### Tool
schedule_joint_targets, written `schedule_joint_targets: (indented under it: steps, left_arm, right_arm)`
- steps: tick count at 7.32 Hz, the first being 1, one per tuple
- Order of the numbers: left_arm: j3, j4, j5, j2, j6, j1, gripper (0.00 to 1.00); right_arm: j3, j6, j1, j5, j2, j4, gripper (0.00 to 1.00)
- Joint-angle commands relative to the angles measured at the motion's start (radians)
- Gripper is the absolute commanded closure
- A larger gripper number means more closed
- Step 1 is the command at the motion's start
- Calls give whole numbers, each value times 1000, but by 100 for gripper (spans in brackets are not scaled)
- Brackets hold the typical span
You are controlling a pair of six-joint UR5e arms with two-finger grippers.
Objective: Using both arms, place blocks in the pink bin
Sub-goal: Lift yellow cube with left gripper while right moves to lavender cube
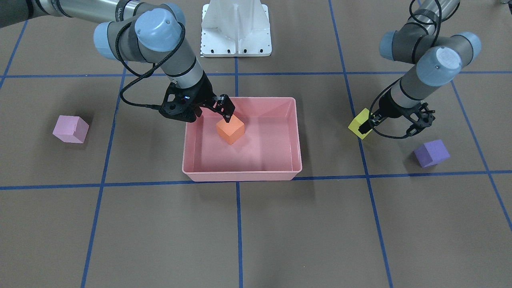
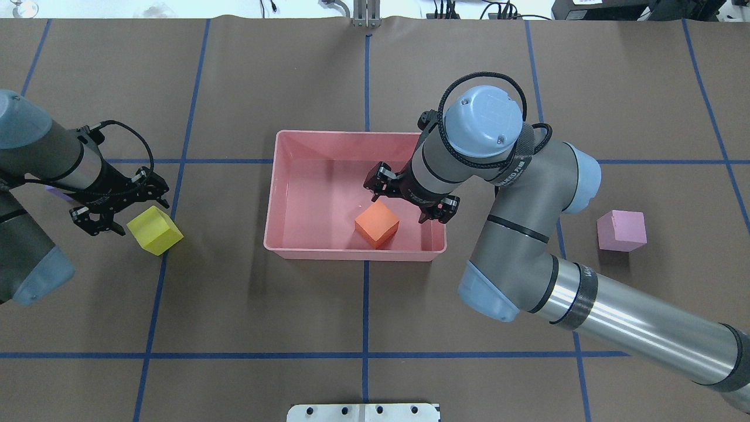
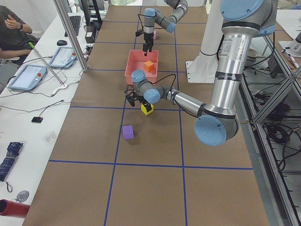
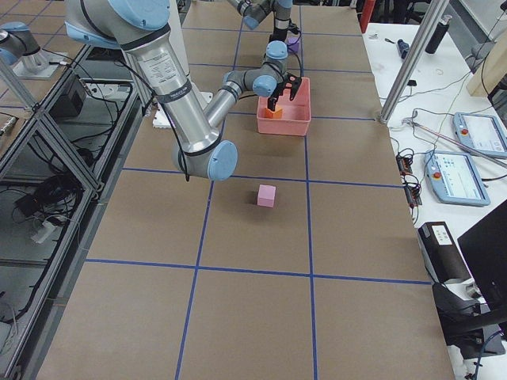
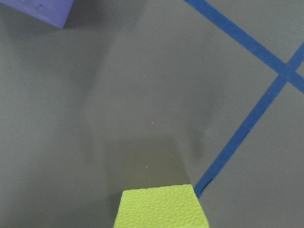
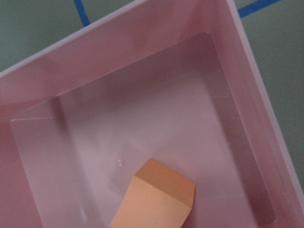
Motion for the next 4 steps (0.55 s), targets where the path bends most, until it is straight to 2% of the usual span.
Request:
schedule_joint_targets:
  steps: [1,2,3,4]
  left_arm:
    - [3,0,17,-1,-6,22,4]
    - [1,0,19,2,-6,23,22]
    - [-5,0,19,2,-4,23,63]
    - [-14,1,19,-1,-7,23,100]
  right_arm:
    - [79,2,65,3,-33,-7,1]
    - [172,0,120,11,-129,-7,1]
    - [211,-21,172,23,-208,-5,1]
    - [207,-77,200,32,-248,-5,1]
